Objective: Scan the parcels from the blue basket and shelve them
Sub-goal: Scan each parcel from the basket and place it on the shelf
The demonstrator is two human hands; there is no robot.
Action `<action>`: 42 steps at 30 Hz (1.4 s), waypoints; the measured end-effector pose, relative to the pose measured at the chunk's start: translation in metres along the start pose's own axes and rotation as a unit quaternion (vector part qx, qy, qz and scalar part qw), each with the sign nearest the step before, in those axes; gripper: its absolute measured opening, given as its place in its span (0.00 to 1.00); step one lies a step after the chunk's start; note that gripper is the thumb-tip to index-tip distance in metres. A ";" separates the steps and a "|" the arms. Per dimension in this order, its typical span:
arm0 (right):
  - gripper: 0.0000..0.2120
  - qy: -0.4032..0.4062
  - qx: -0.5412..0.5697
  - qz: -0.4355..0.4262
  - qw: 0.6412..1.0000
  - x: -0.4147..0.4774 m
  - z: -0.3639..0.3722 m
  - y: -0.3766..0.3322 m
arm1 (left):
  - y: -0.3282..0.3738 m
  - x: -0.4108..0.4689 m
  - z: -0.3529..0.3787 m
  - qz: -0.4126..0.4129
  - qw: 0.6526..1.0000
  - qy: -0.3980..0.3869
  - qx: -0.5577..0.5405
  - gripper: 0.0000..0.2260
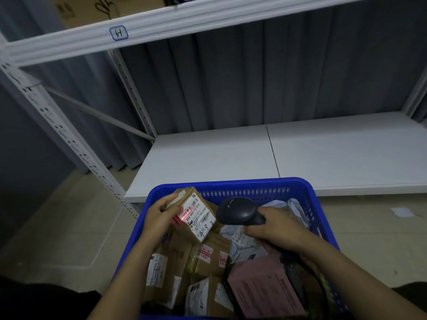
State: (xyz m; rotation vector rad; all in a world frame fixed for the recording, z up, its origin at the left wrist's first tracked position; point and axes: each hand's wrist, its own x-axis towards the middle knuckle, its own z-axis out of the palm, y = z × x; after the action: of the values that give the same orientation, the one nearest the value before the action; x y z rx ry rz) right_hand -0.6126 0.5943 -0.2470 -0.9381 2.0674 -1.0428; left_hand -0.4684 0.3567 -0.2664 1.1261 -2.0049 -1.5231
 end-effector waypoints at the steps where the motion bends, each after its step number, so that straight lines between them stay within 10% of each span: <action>1: 0.06 0.000 0.000 -0.004 1.000 0.001 0.000 0.000 | 0.000 -0.001 0.001 0.002 1.000 -0.001 0.002 0.18; 15: 0.04 0.084 0.093 -0.029 0.992 -0.009 0.002 -0.018 | 0.033 -0.014 0.001 0.038 0.997 -0.011 -0.067 0.11; 26: 0.10 0.292 0.402 -0.053 0.866 -0.060 -0.039 -0.062 | 0.150 -0.040 0.029 0.119 0.977 -0.100 -0.144 0.11; 34: 0.12 0.362 0.418 -0.155 0.819 -0.088 -0.094 -0.123 | 0.256 -0.058 0.056 0.190 0.964 -0.069 -0.174 0.21; 42: 0.08 0.452 0.336 -0.200 0.801 -0.099 -0.147 -0.162 | 0.319 -0.068 0.087 0.292 0.925 -0.225 -0.092 0.44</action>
State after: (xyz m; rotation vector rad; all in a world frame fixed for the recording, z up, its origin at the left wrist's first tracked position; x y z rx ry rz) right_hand -0.6229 0.6624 -0.0173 -0.5151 1.8554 -2.6350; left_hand -0.6049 0.4931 0.0103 0.0632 -2.1404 -1.6714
